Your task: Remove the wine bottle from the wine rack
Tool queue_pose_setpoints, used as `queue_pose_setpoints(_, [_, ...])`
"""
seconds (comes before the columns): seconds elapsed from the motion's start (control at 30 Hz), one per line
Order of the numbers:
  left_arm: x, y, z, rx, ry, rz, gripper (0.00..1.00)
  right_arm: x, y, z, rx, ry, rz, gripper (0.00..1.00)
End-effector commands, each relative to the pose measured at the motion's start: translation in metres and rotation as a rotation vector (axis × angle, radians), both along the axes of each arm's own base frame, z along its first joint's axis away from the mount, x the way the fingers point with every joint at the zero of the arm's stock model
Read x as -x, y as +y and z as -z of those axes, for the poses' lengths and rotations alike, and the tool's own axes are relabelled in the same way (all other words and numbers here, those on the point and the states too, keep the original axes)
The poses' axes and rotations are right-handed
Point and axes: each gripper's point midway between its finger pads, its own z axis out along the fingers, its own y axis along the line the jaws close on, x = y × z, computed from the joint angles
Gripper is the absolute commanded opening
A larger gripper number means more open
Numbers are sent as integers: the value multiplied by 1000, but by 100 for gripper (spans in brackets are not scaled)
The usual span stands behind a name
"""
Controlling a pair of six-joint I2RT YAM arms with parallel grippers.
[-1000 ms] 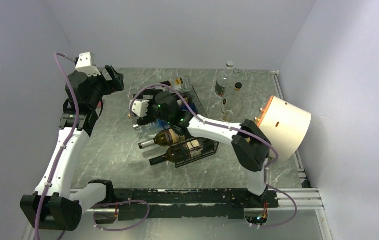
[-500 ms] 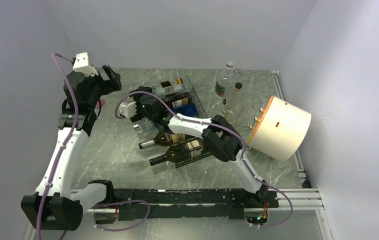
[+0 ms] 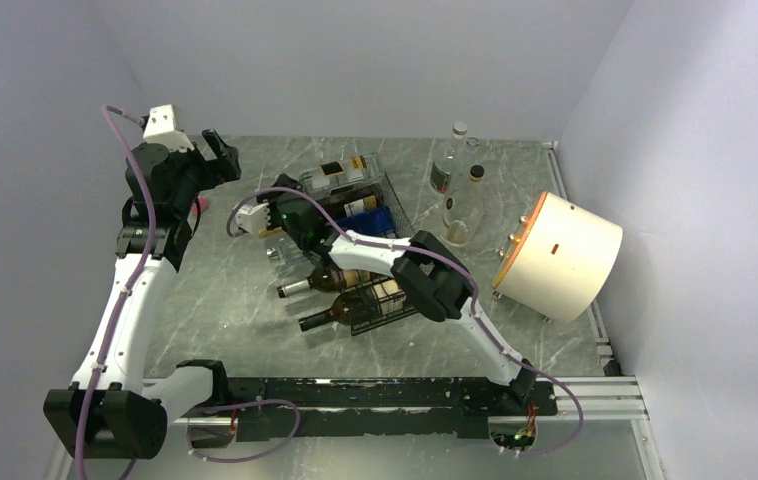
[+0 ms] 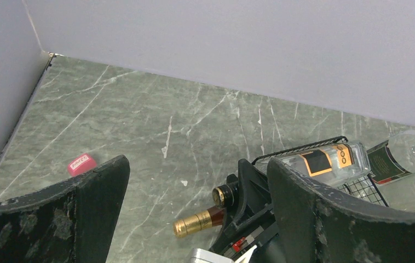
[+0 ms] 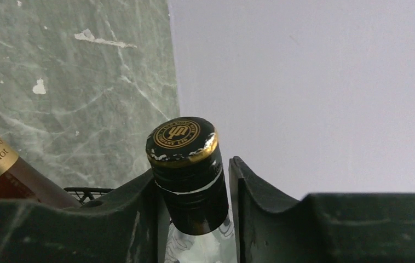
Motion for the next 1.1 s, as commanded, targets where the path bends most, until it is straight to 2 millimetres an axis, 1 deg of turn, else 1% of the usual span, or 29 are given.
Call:
queue_pose_setpoints(0.0, [-1,-2,-16,12,-32,22,99,9,-2,-36,-72,-29,-4,38])
queue_pose_setpoints(0.1, [-1,-2,-16,17,-31,24,99,18,-7,-47,-112,9,-27,29])
queue_pose_setpoints(0.2, [-2,-6,-15,24,-28,44,99,21,-18,-62,-129,5,-3,21])
queue_pose_setpoints(0.37, [-4,-7,-13,31,-22,52,99,36,-35,-93,-218,6,-3,17])
queue_pose_setpoints(0.43, [-5,-8,-9,32,-17,52,99,41,-43,-109,-275,14,7,14])
queue_pose_setpoints(0.47, [-7,-7,-7,33,-7,51,99,43,-46,-113,-294,22,10,13])
queue_pose_setpoints(0.5, [-9,-7,-4,34,5,50,99,47,-53,-128,-329,20,7,12])
queue_pose_setpoints(0.53, [-10,-8,-2,36,13,55,99,52,-58,-135,-354,22,4,12])
queue_pose_setpoints(0.63, [-7,-10,-7,42,-4,70,99,58,-73,-154,-438,37,24,9])
queue_pose_setpoints(0.7, [-4,-10,-10,42,-21,70,100,63,-79,-166,-507,77,24,6])
queue_pose_setpoints(0.73, [-5,-10,-8,42,-19,68,100,67,-84,-176,-536,88,19,5])
queue_pose_setpoints(0.83, [-11,-12,0,46,17,80,99,74,-94,-196,-584,103,7,2])
queue_pose_setpoints(0.9, [-13,-14,1,57,23,97,99,77,-104,-210,-634,106,21,0])
queue_pose_setpoints(1.07, [-10,-15,-2,63,9,103,99,79,-128,-228,-769,198,17,0])
